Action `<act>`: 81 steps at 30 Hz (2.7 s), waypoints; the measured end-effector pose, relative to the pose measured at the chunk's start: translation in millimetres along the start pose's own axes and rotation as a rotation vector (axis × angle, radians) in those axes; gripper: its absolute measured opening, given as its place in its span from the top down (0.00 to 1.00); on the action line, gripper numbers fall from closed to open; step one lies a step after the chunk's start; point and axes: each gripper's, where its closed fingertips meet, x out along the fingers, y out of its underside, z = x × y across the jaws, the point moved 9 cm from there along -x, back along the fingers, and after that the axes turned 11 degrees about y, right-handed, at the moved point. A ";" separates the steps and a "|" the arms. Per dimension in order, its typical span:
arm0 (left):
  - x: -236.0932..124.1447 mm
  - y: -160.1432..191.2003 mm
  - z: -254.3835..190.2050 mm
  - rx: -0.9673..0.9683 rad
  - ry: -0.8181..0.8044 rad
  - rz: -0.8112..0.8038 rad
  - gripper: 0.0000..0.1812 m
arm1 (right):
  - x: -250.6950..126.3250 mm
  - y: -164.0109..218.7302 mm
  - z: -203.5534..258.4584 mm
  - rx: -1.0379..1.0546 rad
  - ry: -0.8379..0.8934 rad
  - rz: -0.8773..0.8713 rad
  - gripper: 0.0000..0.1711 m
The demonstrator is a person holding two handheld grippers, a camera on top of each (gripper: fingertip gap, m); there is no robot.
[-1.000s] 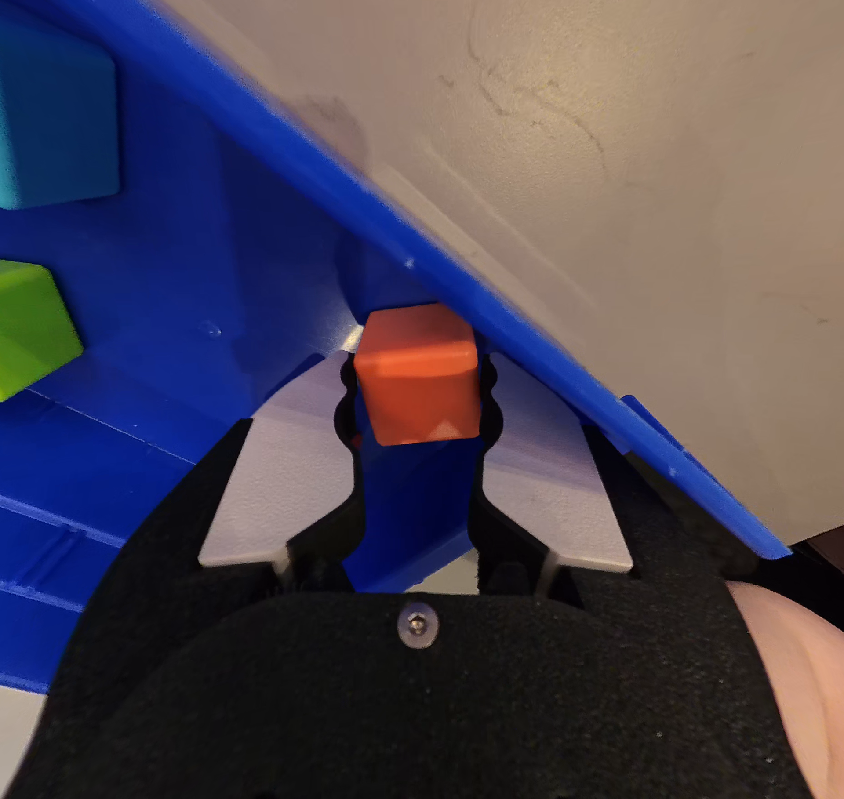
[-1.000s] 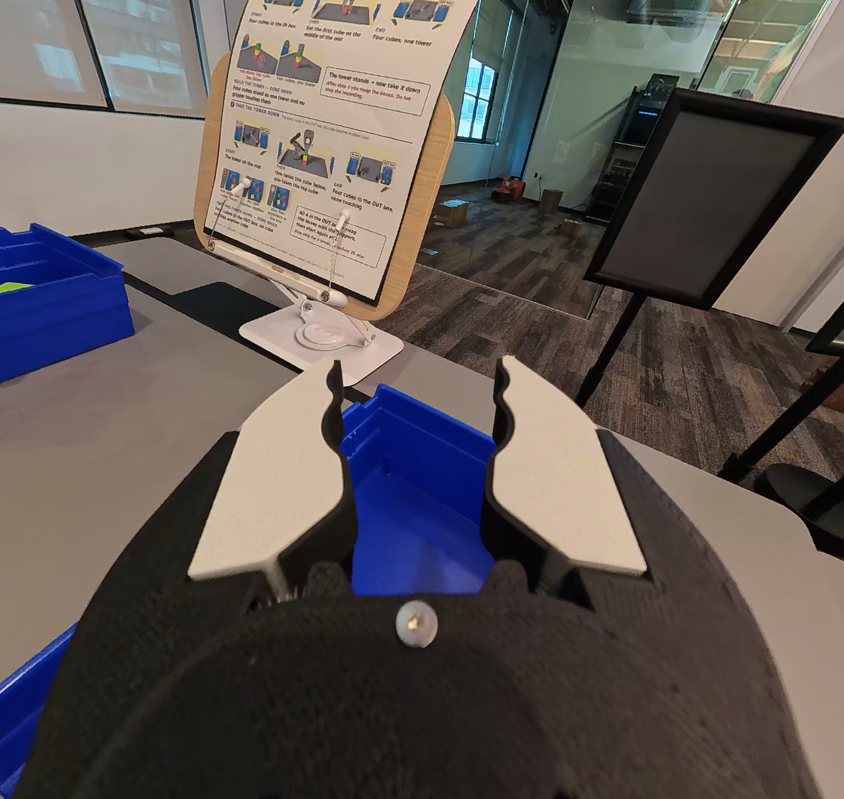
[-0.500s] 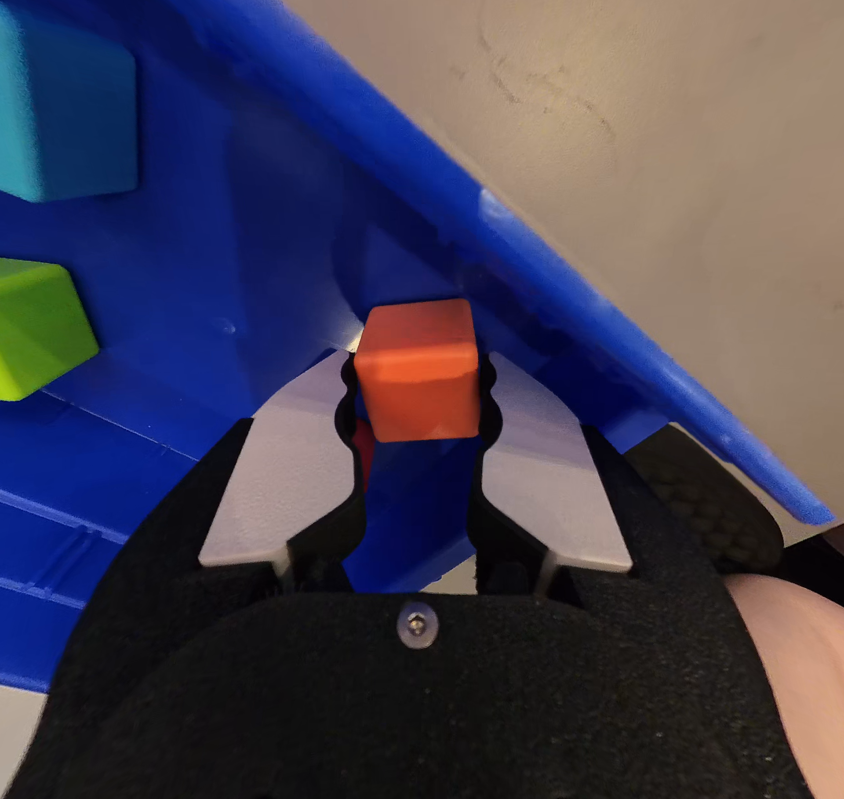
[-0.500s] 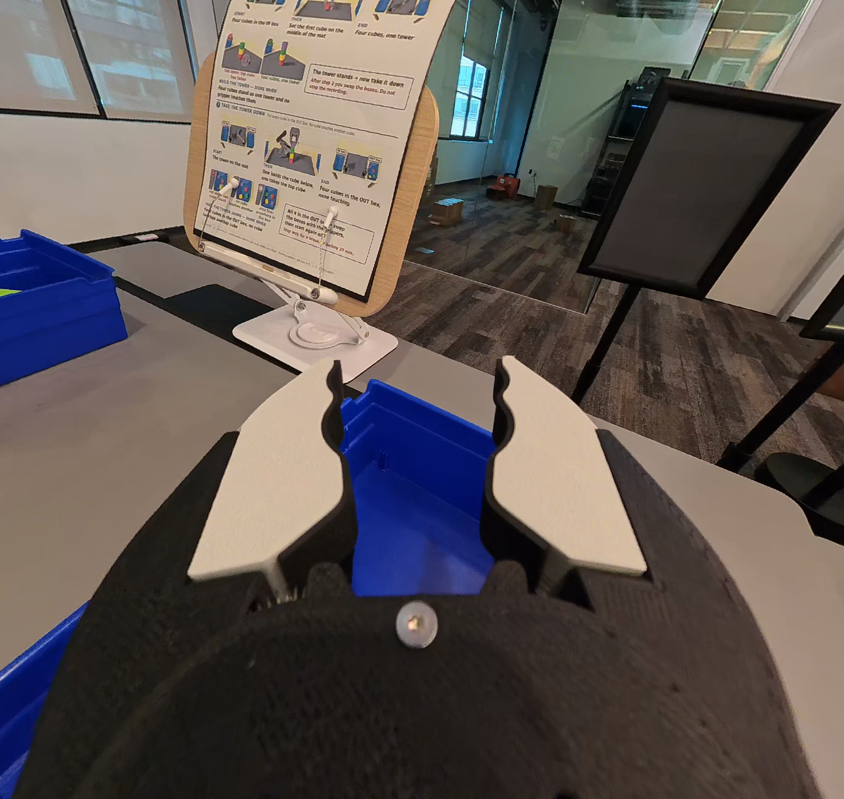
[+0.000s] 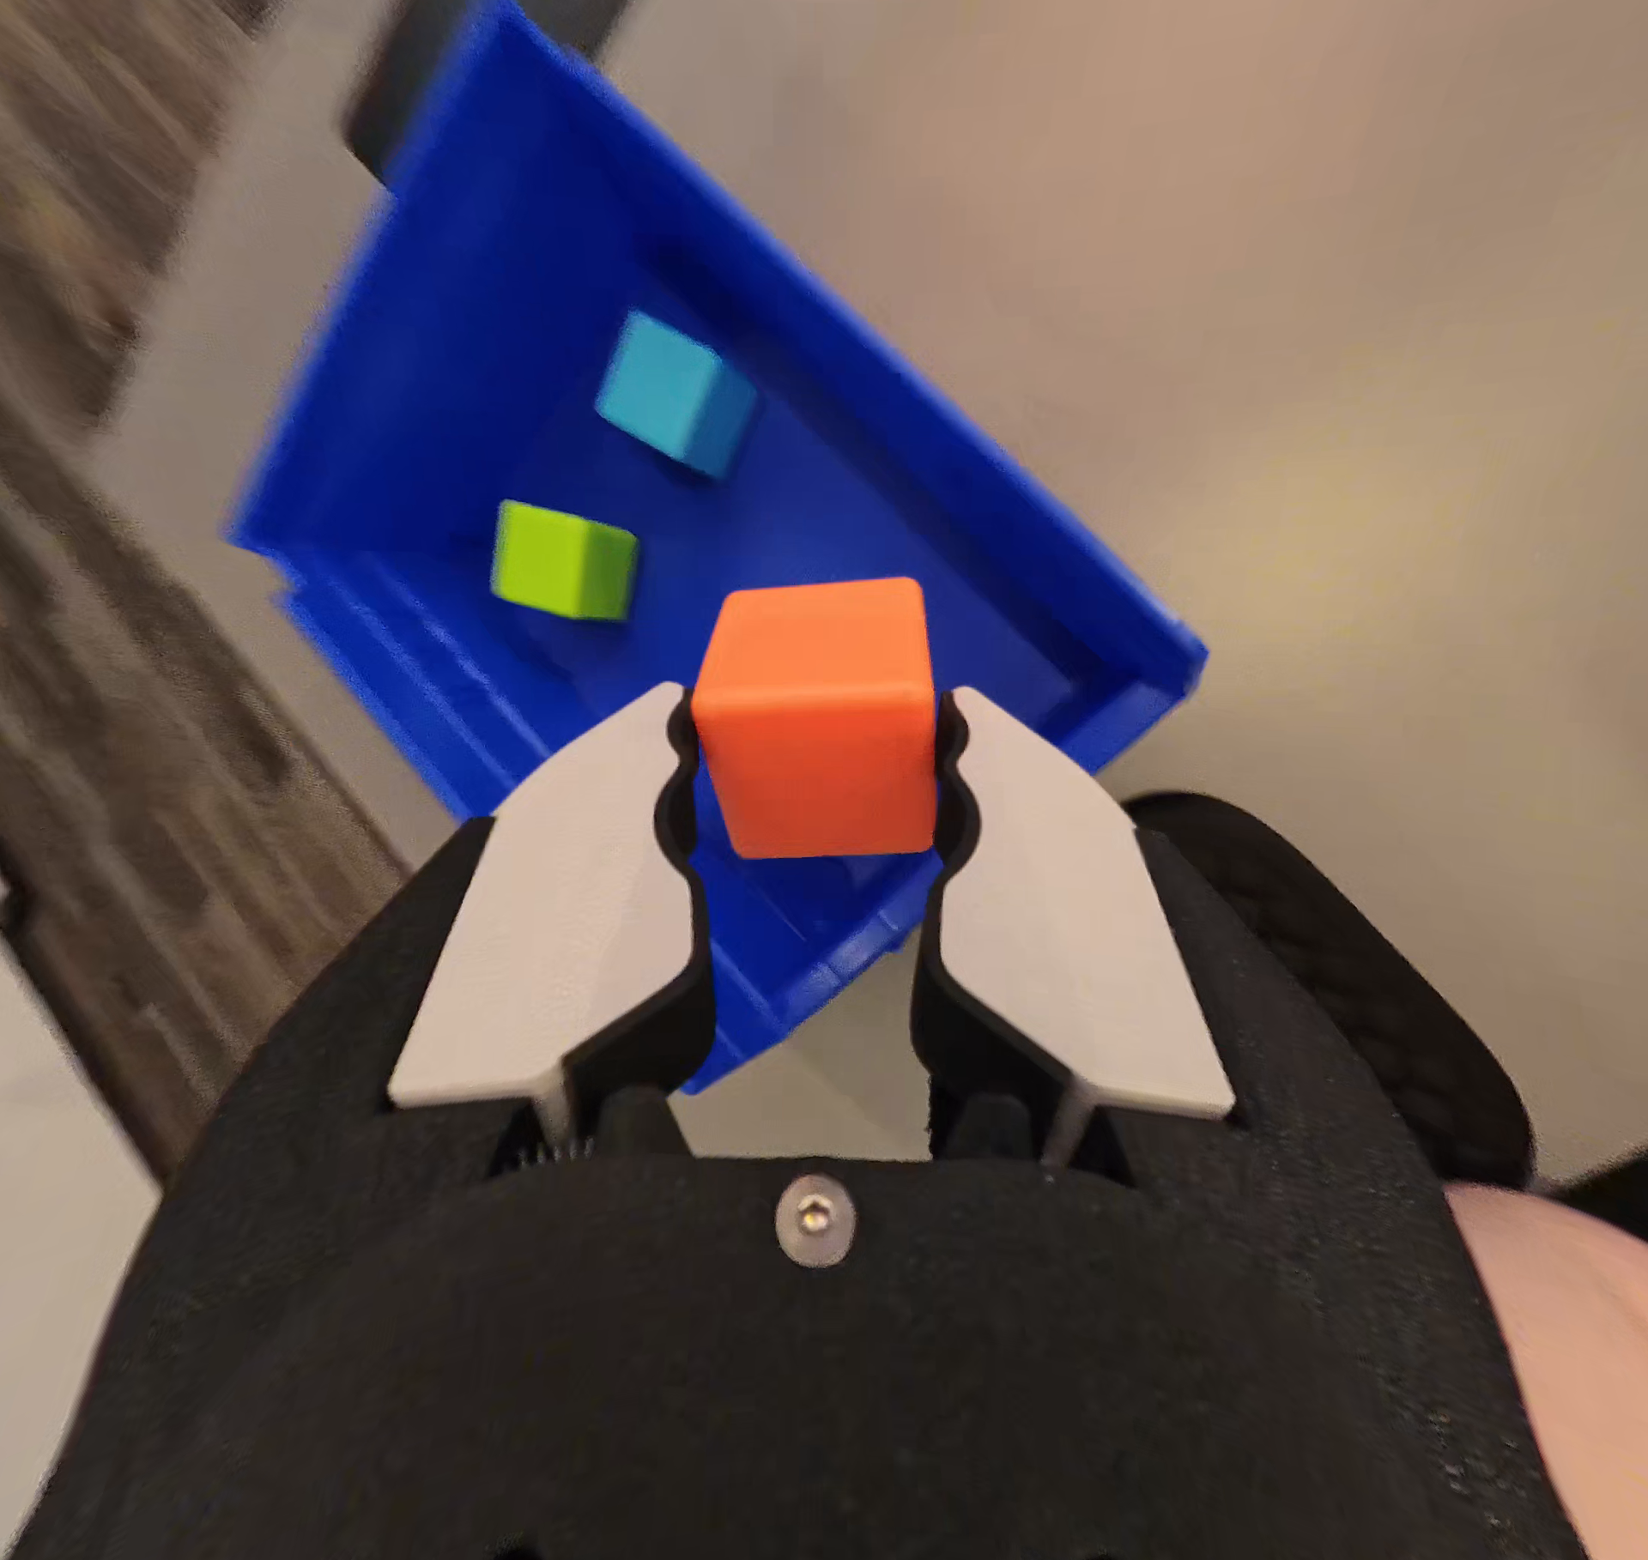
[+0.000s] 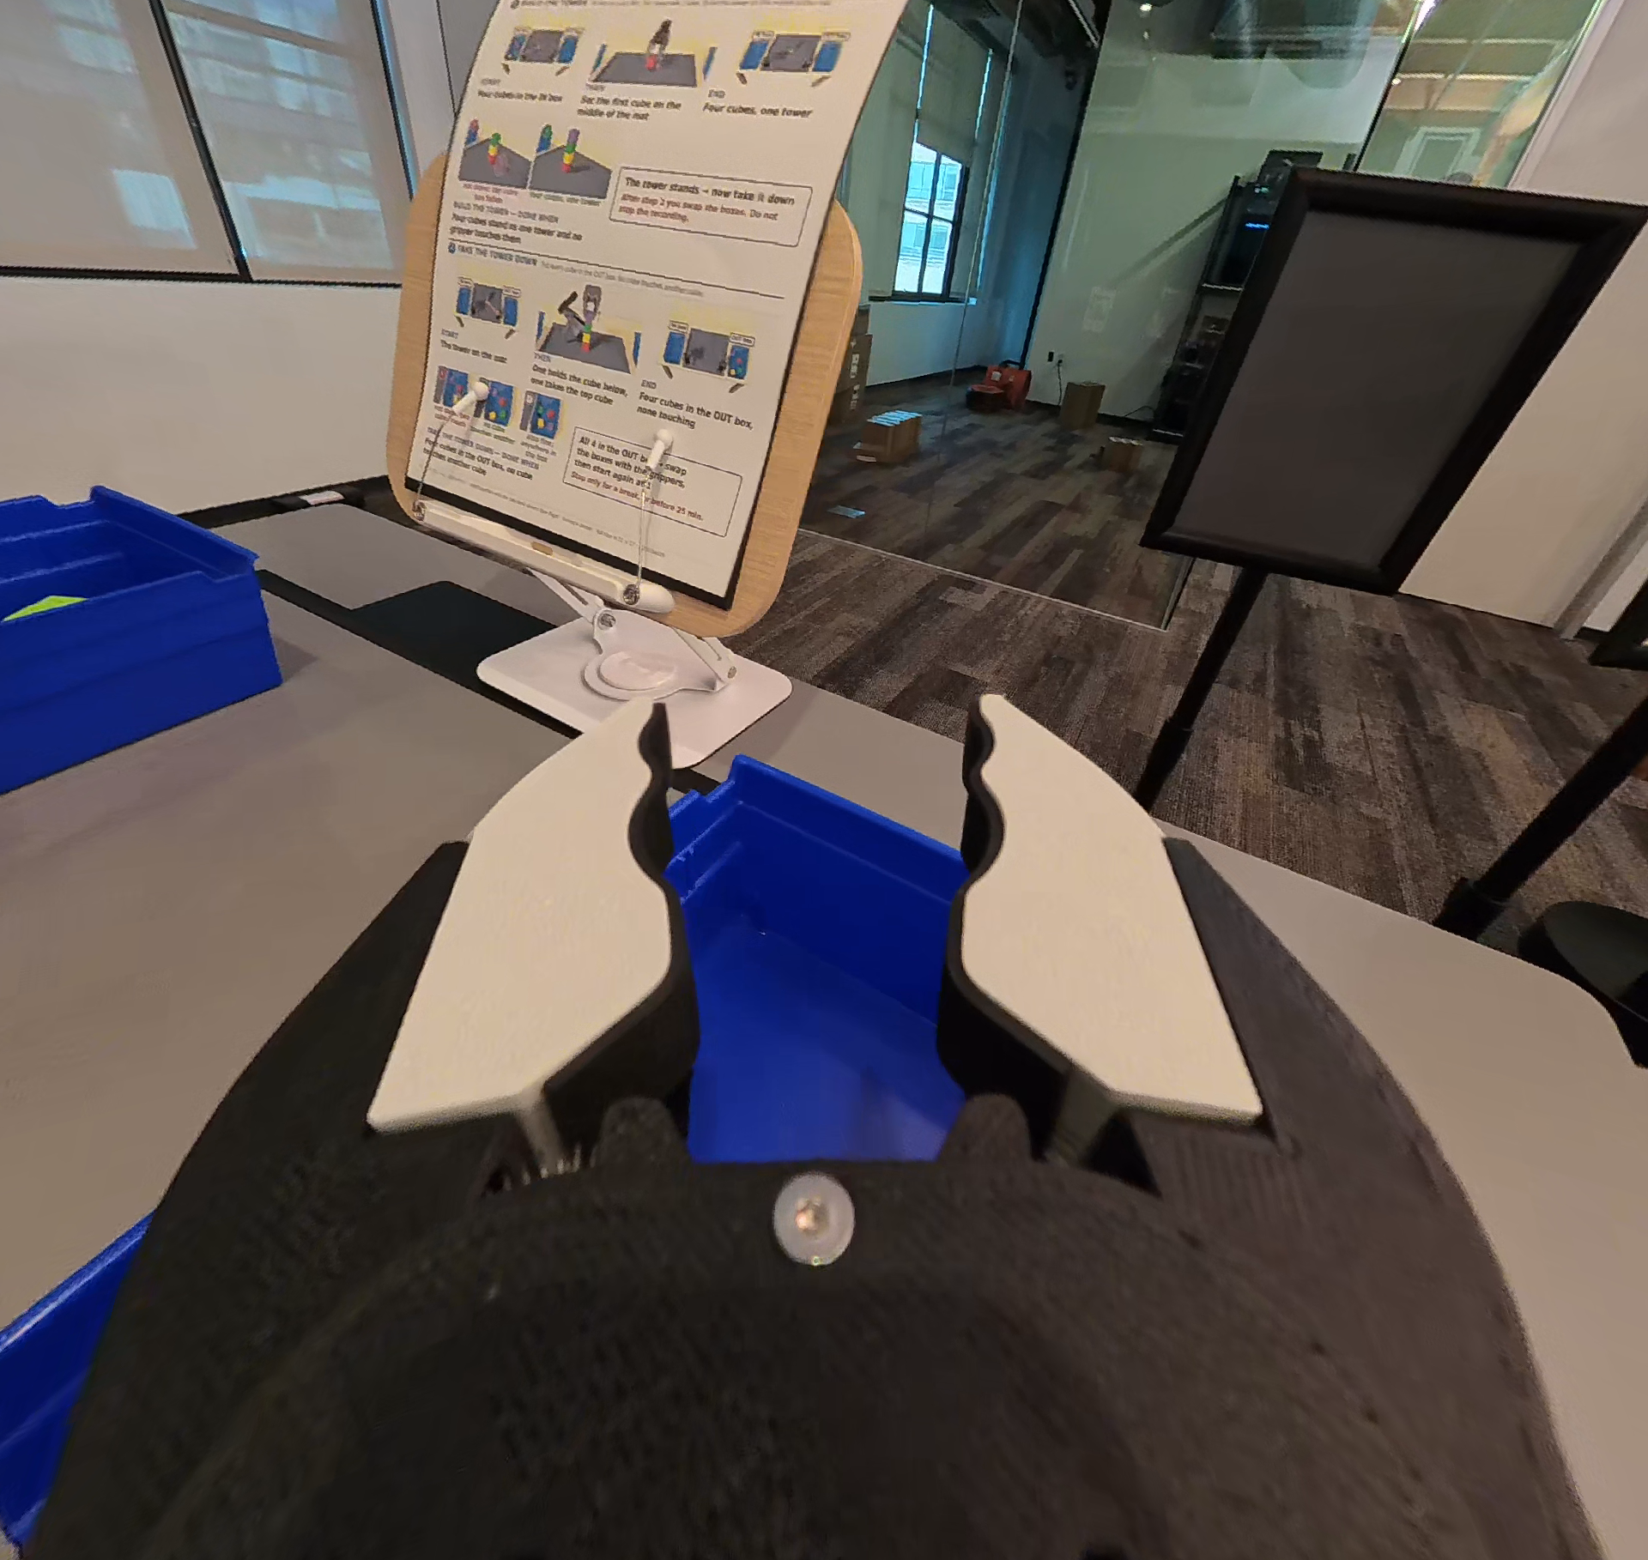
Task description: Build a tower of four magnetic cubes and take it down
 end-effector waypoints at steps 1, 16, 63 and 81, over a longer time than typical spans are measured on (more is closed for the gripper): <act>-9.4 -7.9 -4.8 0.035 -0.066 -0.044 0.72 | 0.1 -0.9 1.1 -0.002 -0.005 -0.001 0.63; 148.4 -176.5 -103.5 0.739 0.342 0.102 0.73 | 2.8 -8.8 9.3 0.001 -0.049 -0.040 0.63; 78.2 34.4 37.6 -0.298 -0.129 0.052 0.69 | -2.1 -3.7 -6.5 0.049 -0.045 -0.029 0.63; 116.1 64.8 55.9 -0.528 0.040 0.294 0.72 | -0.5 4.1 -14.1 0.028 -0.033 0.021 0.63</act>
